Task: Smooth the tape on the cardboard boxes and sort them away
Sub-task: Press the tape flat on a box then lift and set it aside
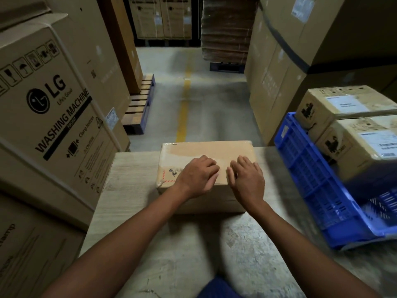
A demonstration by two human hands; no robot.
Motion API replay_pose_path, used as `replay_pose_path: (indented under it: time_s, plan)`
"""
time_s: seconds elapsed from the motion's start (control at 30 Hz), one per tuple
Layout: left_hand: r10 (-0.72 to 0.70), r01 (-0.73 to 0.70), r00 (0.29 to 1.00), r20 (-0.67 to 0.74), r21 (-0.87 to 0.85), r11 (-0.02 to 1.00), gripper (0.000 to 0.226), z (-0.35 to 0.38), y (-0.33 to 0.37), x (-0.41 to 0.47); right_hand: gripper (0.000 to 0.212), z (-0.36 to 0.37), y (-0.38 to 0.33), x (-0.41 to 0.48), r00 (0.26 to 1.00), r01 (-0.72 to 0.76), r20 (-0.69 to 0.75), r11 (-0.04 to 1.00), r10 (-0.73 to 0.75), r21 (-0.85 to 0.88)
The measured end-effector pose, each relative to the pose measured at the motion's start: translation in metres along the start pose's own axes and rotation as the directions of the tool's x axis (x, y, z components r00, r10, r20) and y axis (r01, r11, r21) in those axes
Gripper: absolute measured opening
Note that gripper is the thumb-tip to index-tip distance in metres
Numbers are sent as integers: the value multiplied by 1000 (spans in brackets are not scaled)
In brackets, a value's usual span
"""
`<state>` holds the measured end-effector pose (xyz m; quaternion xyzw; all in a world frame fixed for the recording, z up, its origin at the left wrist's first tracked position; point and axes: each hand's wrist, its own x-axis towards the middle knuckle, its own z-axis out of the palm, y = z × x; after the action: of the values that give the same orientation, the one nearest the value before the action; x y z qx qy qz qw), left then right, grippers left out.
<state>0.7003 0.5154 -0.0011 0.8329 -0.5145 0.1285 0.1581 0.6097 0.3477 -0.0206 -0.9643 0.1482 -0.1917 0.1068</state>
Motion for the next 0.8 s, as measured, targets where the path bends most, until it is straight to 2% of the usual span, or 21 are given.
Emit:
replay_pose_path:
  time_s: [0.1,0.2,0.23,0.3,0.47,0.53,0.63,0.7,0.77,0.8]
  plan:
    - [-47,39,995,93,88,995,31,-10,7,20,38,-9,1,4,999,24,46,1000,-23,-10]
    - [-165,123,964,209,202,972,41,-3,26,34,47,-19,3,0,971,-124,194,988,141,-97]
    - [-208,164,950,232,192,967,47,4,30,32,54,-21,3,-1,946,-164,260,979,192,-123]
    - [-263,231,921,289,140,963,53,12,32,28,60,-22,2,1,918,-165,342,978,198,-125]
    - [-274,267,903,332,66,961,55,9,22,29,61,-27,0,8,914,-115,373,983,160,-141]
    - [-394,402,869,300,38,915,59,7,17,29,60,-30,-2,15,919,-73,377,989,118,-131]
    - [-655,649,735,174,99,755,62,-3,-2,22,57,-30,-1,28,928,-93,357,994,107,-59]
    - [-788,775,605,115,143,616,64,-10,-22,11,64,-26,5,37,911,-240,349,971,218,20]
    - [-868,869,483,113,60,491,65,-17,-39,-1,72,-23,9,44,879,-391,342,912,332,122]
    - [-886,893,446,127,0,450,65,-18,-43,-4,73,-23,9,45,872,-430,329,889,363,157]
